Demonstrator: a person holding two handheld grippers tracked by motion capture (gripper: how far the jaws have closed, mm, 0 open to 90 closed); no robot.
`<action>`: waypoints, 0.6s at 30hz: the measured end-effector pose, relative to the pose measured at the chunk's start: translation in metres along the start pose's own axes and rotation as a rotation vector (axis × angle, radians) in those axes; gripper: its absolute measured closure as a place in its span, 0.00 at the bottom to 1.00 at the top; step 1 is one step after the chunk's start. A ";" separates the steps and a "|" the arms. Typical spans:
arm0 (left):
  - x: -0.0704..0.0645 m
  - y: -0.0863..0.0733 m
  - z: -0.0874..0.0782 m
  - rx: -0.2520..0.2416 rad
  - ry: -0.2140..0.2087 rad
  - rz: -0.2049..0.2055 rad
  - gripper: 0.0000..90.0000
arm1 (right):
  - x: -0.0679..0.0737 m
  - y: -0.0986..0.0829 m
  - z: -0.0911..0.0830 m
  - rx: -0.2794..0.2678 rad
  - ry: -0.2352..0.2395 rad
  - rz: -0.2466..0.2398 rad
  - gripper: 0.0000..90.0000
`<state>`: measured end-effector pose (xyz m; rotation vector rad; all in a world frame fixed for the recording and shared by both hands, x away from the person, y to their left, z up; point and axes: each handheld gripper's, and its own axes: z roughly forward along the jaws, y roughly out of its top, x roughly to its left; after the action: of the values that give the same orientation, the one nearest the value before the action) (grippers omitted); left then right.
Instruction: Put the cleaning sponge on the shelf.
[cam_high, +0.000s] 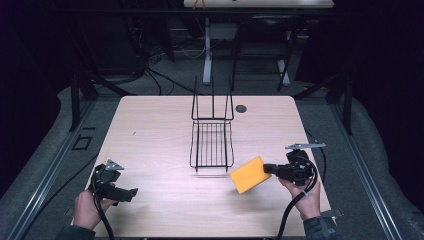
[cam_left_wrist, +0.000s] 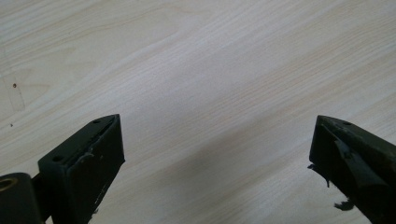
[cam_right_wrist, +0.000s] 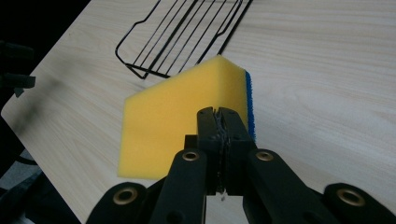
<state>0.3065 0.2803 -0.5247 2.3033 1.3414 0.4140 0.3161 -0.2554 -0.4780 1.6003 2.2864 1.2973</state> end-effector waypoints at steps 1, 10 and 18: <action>0.000 0.000 0.000 -0.001 0.001 0.001 0.05 | 0.000 0.001 -0.001 -0.004 0.002 -0.001 0.99; -0.002 0.000 0.001 0.004 0.012 0.006 0.09 | 0.004 0.003 -0.004 -0.029 0.010 0.016 0.99; -0.003 0.001 0.002 0.001 0.006 0.012 0.07 | 0.009 0.010 -0.006 -0.058 0.019 0.017 0.99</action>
<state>0.3068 0.2771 -0.5262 2.3139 1.3311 0.4244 0.3167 -0.2503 -0.4639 1.5995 2.2292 1.3753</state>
